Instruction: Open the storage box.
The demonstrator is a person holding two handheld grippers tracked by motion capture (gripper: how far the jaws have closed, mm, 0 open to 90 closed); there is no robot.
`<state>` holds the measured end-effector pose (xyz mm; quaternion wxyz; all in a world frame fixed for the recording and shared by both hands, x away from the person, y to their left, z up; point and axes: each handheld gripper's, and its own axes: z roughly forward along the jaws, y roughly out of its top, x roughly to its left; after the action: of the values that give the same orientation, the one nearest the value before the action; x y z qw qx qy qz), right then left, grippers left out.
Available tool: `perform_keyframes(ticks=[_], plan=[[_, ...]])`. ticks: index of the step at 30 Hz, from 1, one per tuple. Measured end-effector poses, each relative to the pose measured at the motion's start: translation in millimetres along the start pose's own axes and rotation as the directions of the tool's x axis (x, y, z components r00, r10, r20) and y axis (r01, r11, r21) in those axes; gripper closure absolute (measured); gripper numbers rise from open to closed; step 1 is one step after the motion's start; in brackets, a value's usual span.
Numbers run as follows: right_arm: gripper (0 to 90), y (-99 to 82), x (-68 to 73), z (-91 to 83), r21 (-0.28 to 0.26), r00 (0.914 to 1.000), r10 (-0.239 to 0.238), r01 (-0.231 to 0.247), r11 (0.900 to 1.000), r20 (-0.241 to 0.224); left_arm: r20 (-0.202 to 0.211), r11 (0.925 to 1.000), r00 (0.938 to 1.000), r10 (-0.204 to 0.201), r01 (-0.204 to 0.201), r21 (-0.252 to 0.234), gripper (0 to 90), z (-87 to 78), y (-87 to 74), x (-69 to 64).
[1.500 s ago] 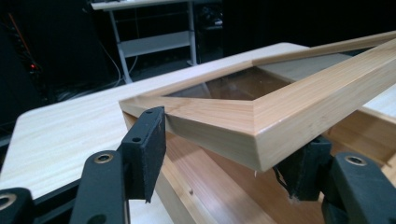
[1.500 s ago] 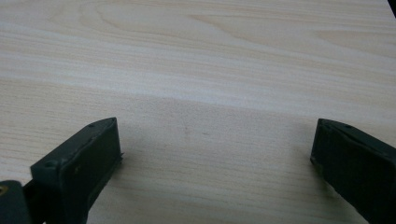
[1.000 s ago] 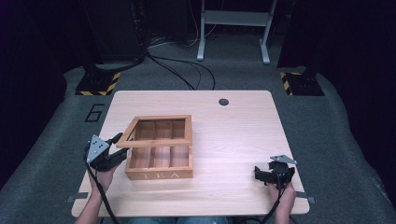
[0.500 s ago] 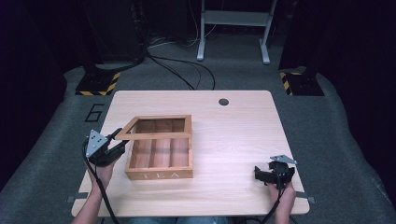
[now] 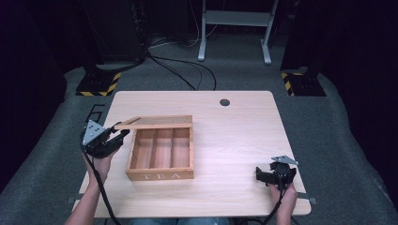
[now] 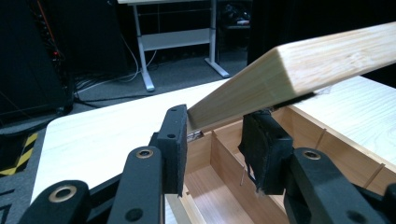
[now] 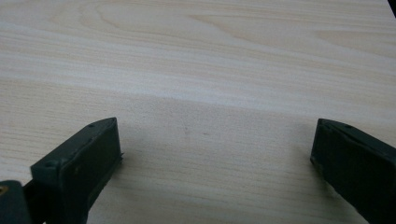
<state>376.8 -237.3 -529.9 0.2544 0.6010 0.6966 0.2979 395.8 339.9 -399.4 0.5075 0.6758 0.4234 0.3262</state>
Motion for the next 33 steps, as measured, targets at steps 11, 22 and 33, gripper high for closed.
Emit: perform_keyframes(ticks=[11, 22, 33], plan=[[1.1, 0.0, 0.1, 0.0, 0.000, 1.0000, 0.001, -0.001, 1.0000, 0.000, 0.011, 0.9995, 0.9999, 0.009, -0.009, 0.031, 61.9, 3.8, 14.3, 5.6], [1.1, 0.0, 0.0, 0.0, 0.000, 1.0000, 0.000, 0.000, 1.0000, 0.000, 0.027, 0.9981, 0.9995, 0.013, -0.014, 0.060, 61.9, 9.4, 27.8, 12.2], [1.1, 0.0, 0.0, 0.0, 0.000, 1.0000, 0.000, 0.000, 1.0000, 0.000, 0.042, 0.9973, 0.9991, 0.005, -0.008, 0.073, 62.0, 16.9, 39.9, 20.0]])
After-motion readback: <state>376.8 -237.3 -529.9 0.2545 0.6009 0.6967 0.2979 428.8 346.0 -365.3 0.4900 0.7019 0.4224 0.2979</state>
